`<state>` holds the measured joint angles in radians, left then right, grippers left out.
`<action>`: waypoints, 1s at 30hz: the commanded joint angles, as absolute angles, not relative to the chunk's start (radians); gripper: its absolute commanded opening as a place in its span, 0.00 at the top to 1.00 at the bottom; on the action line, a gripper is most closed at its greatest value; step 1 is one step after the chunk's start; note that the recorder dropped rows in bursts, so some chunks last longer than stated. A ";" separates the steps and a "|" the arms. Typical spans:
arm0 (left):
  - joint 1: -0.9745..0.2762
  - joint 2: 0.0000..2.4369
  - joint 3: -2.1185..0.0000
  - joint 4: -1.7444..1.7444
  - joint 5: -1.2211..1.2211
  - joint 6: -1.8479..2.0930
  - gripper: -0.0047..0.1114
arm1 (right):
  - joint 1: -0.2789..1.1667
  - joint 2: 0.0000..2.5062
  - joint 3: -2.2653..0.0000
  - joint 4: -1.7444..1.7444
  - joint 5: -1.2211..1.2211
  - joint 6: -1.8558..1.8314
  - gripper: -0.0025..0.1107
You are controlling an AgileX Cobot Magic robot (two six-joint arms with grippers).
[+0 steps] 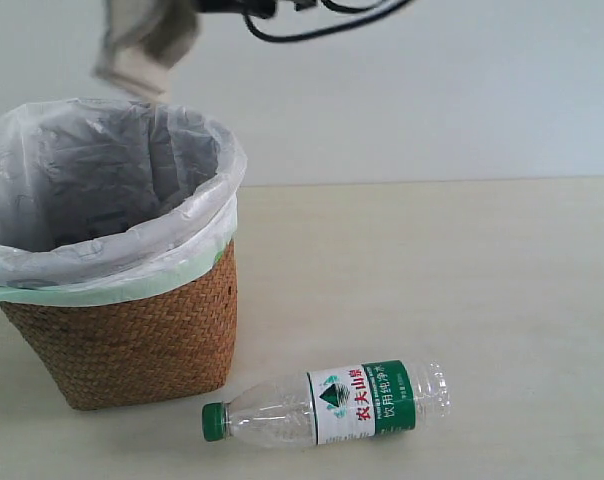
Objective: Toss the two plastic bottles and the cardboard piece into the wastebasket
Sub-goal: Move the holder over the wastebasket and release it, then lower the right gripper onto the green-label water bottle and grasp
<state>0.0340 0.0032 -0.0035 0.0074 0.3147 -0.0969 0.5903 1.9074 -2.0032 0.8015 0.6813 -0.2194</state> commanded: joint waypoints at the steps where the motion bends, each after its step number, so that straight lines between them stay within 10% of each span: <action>1: 0.030 0.000 0.000 0.009 0.314 -0.100 0.93 | 0.588 1.929 -2.102 0.572 0.797 -0.053 0.43; 8: 0.030 0.000 0.000 0.009 0.314 -0.100 0.93 | 0.505 1.922 -2.104 0.133 1.074 0.164 0.40; 14: 0.030 0.000 0.000 0.009 0.314 -0.100 0.93 | 0.444 1.919 -2.104 0.093 1.221 0.062 0.57; 30: 0.030 0.000 0.000 0.009 0.314 -0.100 0.93 | 0.428 1.836 -1.671 0.107 1.221 -0.197 0.48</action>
